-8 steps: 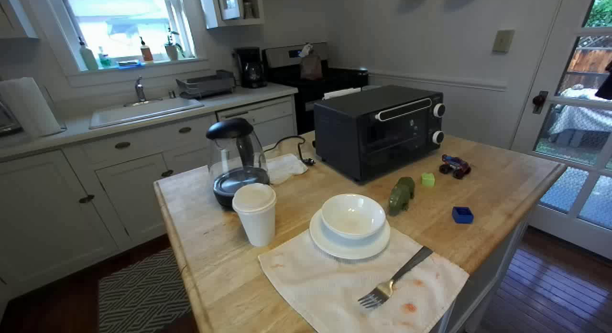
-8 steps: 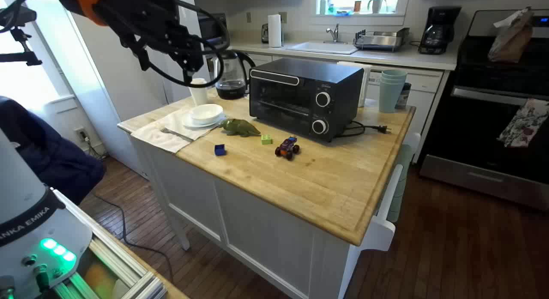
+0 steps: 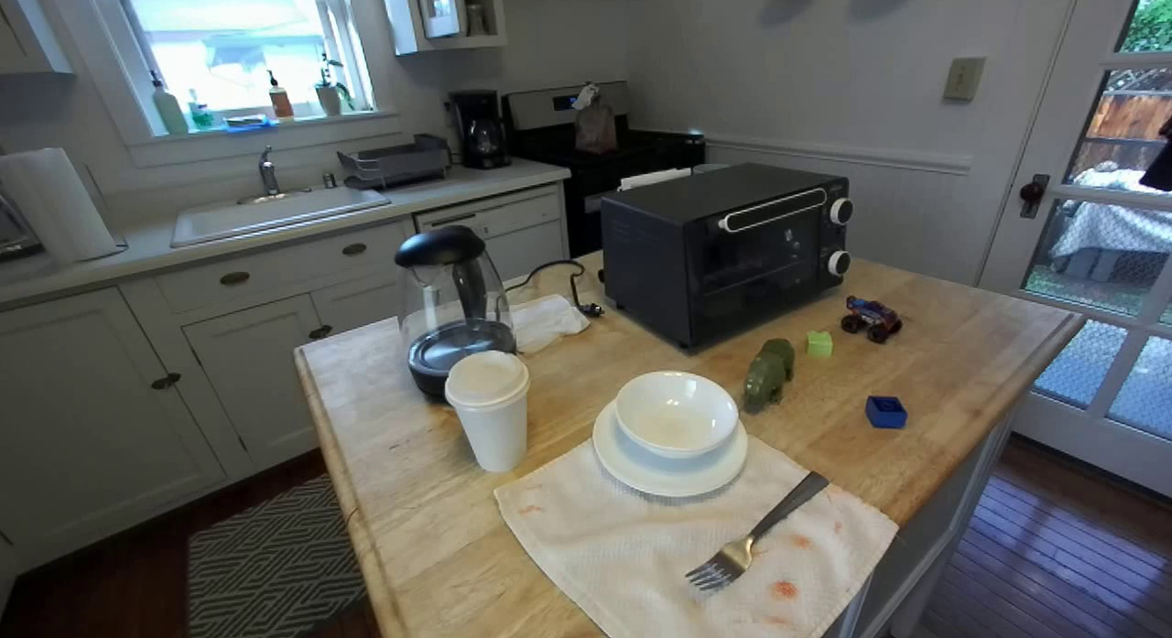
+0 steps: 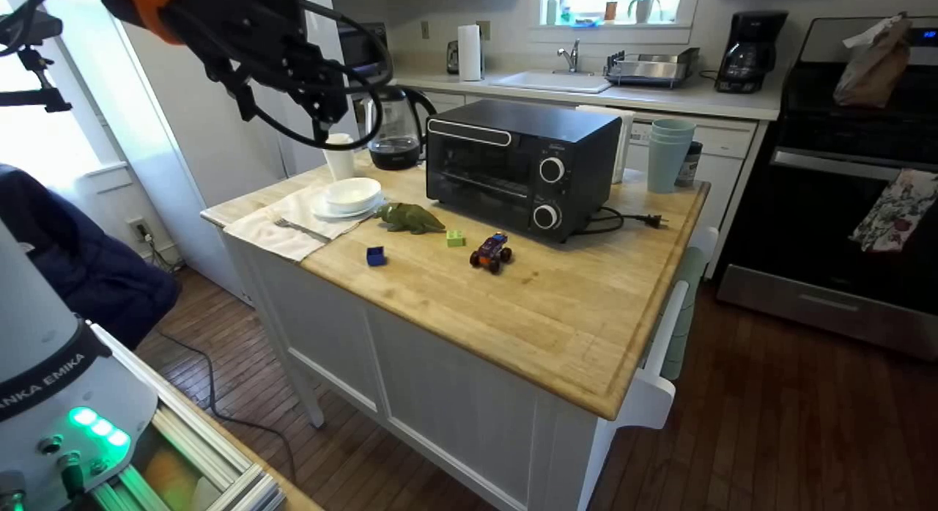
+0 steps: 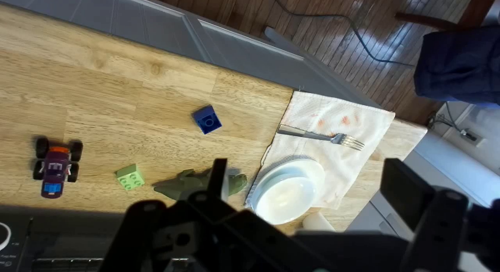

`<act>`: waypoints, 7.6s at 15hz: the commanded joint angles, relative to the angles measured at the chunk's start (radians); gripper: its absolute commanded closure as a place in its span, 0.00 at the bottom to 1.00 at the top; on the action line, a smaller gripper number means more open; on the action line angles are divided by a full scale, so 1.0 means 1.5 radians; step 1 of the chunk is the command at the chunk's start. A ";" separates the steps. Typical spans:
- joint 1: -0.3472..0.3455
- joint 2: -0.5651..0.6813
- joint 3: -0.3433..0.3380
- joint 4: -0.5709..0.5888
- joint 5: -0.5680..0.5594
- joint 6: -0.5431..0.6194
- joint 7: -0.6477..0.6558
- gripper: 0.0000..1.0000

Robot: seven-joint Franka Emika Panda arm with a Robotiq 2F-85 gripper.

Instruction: Twist the block on the table

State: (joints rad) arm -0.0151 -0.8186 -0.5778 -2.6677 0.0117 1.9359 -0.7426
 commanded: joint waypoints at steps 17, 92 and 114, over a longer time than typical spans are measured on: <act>-0.056 0.369 0.193 -0.021 0.150 0.325 0.465 0.00; -0.150 0.904 0.284 0.415 0.345 0.035 0.652 0.10; -0.062 0.761 0.267 0.226 0.283 0.300 0.755 0.87</act>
State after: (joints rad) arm -0.1431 0.3864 -0.1714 -2.2292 0.4806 2.2653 0.3390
